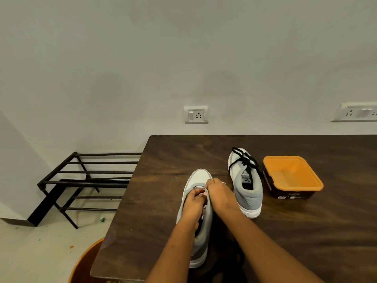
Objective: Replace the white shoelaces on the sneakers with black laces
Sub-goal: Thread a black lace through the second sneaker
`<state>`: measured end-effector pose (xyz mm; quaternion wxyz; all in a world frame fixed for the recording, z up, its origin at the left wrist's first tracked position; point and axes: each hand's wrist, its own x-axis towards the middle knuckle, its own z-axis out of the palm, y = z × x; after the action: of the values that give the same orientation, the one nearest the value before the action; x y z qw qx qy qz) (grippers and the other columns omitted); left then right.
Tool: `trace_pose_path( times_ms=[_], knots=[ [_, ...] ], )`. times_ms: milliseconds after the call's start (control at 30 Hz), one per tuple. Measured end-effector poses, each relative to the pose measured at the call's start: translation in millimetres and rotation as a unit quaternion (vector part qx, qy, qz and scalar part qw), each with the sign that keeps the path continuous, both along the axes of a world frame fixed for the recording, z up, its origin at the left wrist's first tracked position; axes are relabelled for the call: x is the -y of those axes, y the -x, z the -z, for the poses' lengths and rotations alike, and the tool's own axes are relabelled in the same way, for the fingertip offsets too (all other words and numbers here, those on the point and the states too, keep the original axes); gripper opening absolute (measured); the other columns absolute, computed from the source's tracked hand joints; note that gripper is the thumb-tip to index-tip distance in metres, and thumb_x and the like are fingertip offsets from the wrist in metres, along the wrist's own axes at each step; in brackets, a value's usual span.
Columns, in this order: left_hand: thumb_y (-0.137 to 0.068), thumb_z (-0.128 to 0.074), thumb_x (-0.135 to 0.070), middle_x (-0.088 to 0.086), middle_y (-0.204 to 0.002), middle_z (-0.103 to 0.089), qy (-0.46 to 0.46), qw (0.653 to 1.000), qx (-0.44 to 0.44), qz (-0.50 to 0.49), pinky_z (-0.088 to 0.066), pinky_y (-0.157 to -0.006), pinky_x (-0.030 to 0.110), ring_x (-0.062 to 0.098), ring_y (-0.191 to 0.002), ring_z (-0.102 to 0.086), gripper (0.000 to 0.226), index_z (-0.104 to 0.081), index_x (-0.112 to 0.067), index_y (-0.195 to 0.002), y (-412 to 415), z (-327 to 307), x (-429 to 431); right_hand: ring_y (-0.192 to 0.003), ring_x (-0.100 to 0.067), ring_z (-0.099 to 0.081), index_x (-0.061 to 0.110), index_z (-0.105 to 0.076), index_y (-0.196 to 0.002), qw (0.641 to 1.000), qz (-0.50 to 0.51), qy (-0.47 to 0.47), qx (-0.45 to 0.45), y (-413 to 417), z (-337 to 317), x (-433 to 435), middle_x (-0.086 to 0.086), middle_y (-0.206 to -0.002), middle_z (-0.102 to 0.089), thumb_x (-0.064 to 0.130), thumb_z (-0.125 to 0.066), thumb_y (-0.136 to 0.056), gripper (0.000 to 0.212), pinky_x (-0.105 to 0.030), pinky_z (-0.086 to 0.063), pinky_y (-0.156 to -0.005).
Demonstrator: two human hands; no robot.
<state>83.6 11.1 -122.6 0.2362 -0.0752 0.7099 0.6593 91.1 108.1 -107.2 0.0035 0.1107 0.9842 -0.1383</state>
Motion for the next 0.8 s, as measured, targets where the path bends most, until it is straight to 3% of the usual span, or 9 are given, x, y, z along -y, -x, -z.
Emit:
trace_pose_path(
  times_ms=[133, 233, 333, 433, 533, 600, 700, 800],
  knots=[
    [-0.101, -0.041, -0.016, -0.002, -0.095, -0.064, 0.0, 1.0, 0.003, 0.008, -0.048, -0.058, 0.013, 0.008, -0.082, -0.061, 0.021, -0.057, -0.015, -0.115, 1.2, -2.1, 0.1, -0.106, -0.026, -0.056, 0.015, -0.057, -0.109, 0.998, 0.002, 0.055, -0.021, -3.1, -0.7, -3.2, -0.007, -0.116, -0.057, 0.014, -0.043, -0.094, 0.02, -0.034, -0.044, -0.082],
    [-0.103, -0.031, -0.014, 0.002, -0.094, -0.065, 0.005, 1.0, 0.013, -0.004, -0.049, -0.07, 0.019, 0.014, -0.089, -0.063, 0.03, -0.06, -0.014, -0.108, 3.3, 1.6, -5.1, -0.101, -0.023, -0.06, 0.027, -0.059, -0.108, 0.996, -0.033, 0.08, -0.028, -5.6, -1.6, -6.6, 0.002, -0.111, -0.061, 0.024, -0.047, -0.092, 0.02, -0.031, -0.045, -0.077],
    [-0.1, -0.032, -0.011, 0.009, -0.083, -0.062, 0.006, 0.999, 0.016, -0.048, -0.047, -0.078, 0.024, 0.023, -0.088, -0.062, 0.034, -0.061, -0.008, -0.082, 7.9, 4.2, -15.1, -0.102, -0.023, -0.06, 0.034, -0.064, -0.11, 0.996, -0.048, 0.079, -0.017, -6.2, -3.0, -7.1, 0.003, -0.113, -0.06, 0.03, -0.05, -0.091, 0.023, -0.032, -0.046, -0.078],
    [-0.099, -0.034, -0.005, 0.002, -0.068, -0.055, 0.024, 0.998, 0.01, -0.05, -0.045, -0.06, 0.011, 0.018, -0.074, -0.057, 0.035, -0.056, -0.008, -0.073, 8.0, -3.3, -18.8, -0.1, -0.02, -0.06, 0.037, -0.064, -0.108, 0.995, -0.05, 0.09, -0.017, -6.6, -0.9, -10.4, 0.004, -0.112, -0.06, 0.027, -0.052, -0.089, 0.024, -0.032, -0.05, -0.081],
    [-0.099, -0.035, -0.007, 0.004, -0.071, -0.057, 0.035, 0.998, 0.013, -0.06, -0.04, -0.051, 0.015, 0.014, -0.067, -0.054, 0.032, -0.058, -0.007, -0.076, 10.7, -4.6, -20.6, -0.102, -0.02, -0.059, 0.035, -0.064, -0.109, 0.992, -0.056, 0.114, -0.014, -7.2, -1.0, -14.2, 0.003, -0.115, -0.061, 0.022, -0.05, -0.089, 0.028, -0.03, -0.048, -0.082],
    [-0.1, -0.034, -0.008, 0.008, -0.076, -0.059, 0.04, 0.998, 0.018, -0.049, -0.045, -0.06, 0.018, 0.015, -0.071, -0.056, 0.029, -0.058, -0.004, -0.084, 13.9, -1.7, -22.3, -0.103, -0.019, -0.059, 0.034, -0.064, -0.11, 0.991, -0.057, 0.123, -0.015, -6.4, -0.9, -16.7, 0.002, -0.116, -0.061, 0.02, -0.049, -0.089, 0.03, -0.029, -0.047, -0.083],
    [-0.096, -0.035, -0.013, 0.013, -0.099, -0.065, 0.155, 0.987, -0.034, 0.03, -0.05, -0.091, 0.038, 0.028, -0.098, -0.062, 0.024, -0.059, -0.011, -0.091, 25.4, 16.2, -26.7, -0.105, -0.019, -0.058, 0.035, -0.063, -0.111, 0.99, -0.057, 0.13, -0.018, -6.3, -0.3, -18.3, 0.002, -0.117, -0.061, 0.019, -0.048, -0.09, 0.03, -0.028, -0.045, -0.084],
    [-0.097, -0.034, -0.012, 0.012, -0.117, -0.061, 0.254, 0.957, -0.053, 0.133, -0.046, -0.099, 0.04, 0.03, -0.115, -0.057, 0.03, -0.057, -0.006, -0.115, 31.1, 16.3, -26.0, -0.106, -0.021, -0.058, 0.034, -0.063, -0.11, 0.988, -0.058, 0.14, -0.008, -4.5, 2.0, -20.9, 0.0, -0.118, -0.06, 0.016, -0.049, -0.089, 0.032, -0.029, -0.045, -0.087]
  ],
)
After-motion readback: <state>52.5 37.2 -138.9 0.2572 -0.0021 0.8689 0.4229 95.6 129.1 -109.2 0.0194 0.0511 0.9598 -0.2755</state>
